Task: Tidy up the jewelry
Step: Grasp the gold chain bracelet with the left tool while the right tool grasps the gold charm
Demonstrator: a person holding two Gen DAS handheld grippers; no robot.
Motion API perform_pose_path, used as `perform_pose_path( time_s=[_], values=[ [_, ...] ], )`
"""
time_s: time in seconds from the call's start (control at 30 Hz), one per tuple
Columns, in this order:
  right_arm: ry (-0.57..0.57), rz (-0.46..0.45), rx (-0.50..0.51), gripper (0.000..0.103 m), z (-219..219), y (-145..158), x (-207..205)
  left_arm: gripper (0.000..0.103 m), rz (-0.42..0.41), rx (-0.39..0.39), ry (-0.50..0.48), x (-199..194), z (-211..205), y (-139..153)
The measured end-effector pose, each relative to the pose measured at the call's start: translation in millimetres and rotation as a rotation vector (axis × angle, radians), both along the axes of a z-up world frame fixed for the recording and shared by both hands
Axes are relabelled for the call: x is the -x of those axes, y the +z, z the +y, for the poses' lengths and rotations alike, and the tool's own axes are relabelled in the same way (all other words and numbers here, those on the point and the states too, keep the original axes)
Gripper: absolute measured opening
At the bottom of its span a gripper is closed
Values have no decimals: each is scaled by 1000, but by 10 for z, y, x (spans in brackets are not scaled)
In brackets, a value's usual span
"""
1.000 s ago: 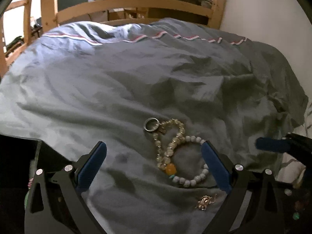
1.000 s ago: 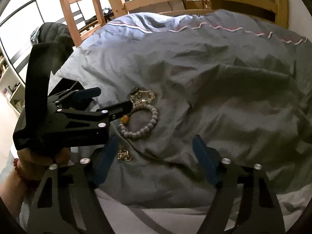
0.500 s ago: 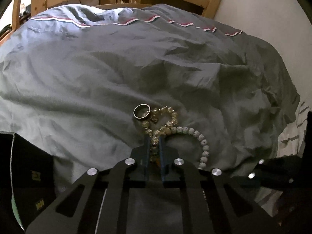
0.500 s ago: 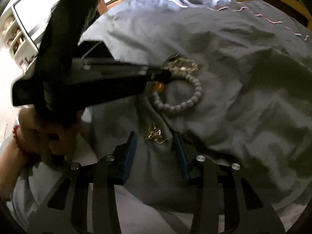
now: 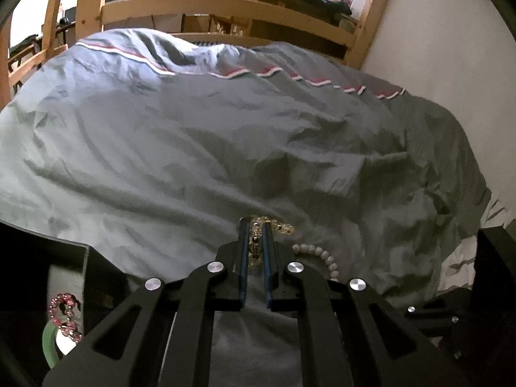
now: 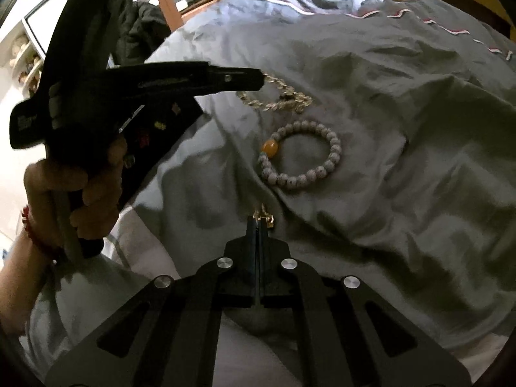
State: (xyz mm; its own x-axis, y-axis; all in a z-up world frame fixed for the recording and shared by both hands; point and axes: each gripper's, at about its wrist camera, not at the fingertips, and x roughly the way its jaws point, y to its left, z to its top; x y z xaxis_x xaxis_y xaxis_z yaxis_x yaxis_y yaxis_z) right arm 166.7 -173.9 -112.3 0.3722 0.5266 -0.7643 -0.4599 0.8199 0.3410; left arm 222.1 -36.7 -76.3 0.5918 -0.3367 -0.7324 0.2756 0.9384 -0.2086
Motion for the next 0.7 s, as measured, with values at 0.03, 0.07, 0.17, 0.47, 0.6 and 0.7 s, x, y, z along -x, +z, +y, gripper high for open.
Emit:
perform_pose_path(
  time_s=[0.03, 0.07, 0.17, 0.47, 0.6, 0.7],
  values=[
    [-10, 11, -36, 2, -45, 14, -13, 8, -9, 1, 1, 11, 5, 31],
    [-18, 16, -52, 2, -75, 24, -23, 8, -15, 5, 1, 20, 8, 58],
    [-21, 14, -55, 2, -84, 41, -26, 8, -33, 11, 7, 35, 19, 126],
    [-48, -9, -167, 2, -196, 214, -51, 8, -60, 18, 30, 82, 91, 249],
    [-47, -20, -140, 2, -162, 237, -49, 8, -67, 19, 27, 107, 88, 297],
    [-39, -18, -123, 2, -112, 225, -33, 8, -73, 22, 31, 140, 93, 334]
  ],
)
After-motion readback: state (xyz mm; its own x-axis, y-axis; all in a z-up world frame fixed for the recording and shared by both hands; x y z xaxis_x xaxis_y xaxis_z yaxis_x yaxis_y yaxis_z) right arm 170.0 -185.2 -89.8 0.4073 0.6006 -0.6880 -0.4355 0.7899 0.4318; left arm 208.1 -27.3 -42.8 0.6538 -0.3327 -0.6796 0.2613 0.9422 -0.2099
